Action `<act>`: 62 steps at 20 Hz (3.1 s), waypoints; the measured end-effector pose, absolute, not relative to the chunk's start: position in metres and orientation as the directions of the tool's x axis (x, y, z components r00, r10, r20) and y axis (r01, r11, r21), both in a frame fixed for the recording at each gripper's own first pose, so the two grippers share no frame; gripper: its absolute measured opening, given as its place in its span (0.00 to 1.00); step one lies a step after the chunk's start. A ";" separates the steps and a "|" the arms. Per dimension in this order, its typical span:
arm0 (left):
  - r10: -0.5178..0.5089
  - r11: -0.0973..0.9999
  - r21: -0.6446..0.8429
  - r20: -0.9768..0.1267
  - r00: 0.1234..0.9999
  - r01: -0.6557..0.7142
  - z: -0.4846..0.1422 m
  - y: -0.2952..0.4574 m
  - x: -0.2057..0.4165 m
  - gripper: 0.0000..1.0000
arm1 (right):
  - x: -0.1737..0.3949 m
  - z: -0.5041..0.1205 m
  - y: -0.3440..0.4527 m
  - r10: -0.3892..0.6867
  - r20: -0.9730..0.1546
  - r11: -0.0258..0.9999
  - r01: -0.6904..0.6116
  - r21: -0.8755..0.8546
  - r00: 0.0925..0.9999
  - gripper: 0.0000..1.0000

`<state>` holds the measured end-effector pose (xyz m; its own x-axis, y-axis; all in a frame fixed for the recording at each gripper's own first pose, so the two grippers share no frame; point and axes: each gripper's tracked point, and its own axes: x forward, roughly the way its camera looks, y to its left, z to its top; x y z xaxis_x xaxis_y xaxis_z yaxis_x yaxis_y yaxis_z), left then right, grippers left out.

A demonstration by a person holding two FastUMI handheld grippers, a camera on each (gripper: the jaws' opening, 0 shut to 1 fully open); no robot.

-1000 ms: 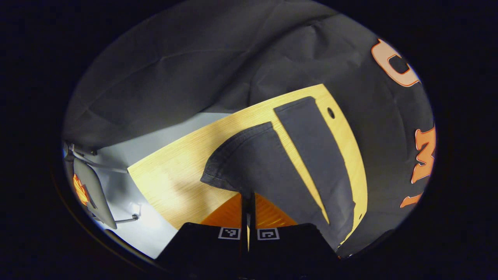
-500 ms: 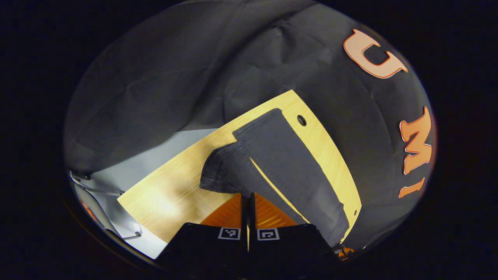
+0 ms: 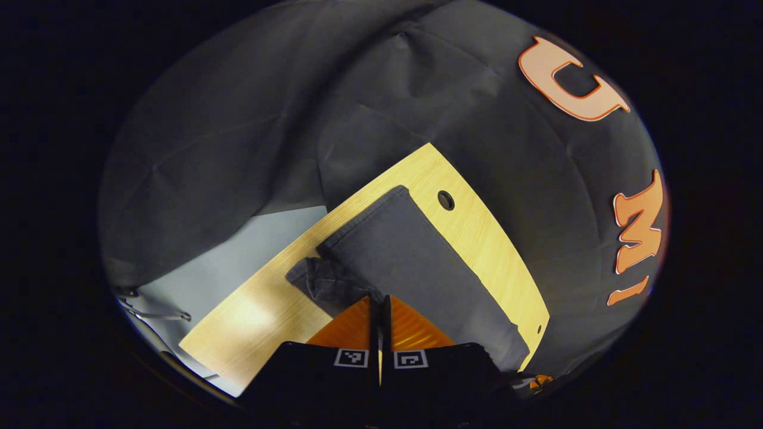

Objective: Grasp the waist and the cuffs of the jeans and fold them to make the two legs overlap; first hold the waist and fold one-third of the jeans toward the cuffs, then hold the cuffs and fold the remaining one-third in the same direction to finish folding.

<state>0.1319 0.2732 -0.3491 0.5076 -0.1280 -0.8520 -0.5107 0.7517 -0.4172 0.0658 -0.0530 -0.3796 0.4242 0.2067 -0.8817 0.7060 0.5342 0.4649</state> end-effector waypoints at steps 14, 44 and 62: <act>0.015 0.843 -0.248 -0.876 0.481 -0.477 -0.372 0.258 0.233 0.01 | 0.155 -0.445 -0.033 0.301 -0.882 0.529 0.705 0.471 0.363 0.04; 0.100 0.964 -0.097 -0.730 0.677 -0.248 -0.294 0.242 0.287 0.96 | 0.151 -0.447 -0.074 0.211 -0.917 0.686 0.617 0.386 0.338 0.88; -0.066 0.989 0.103 -0.356 0.932 0.109 -0.116 0.134 0.224 0.92 | 0.088 -0.510 -0.057 0.225 -0.956 0.725 0.622 0.294 0.190 0.97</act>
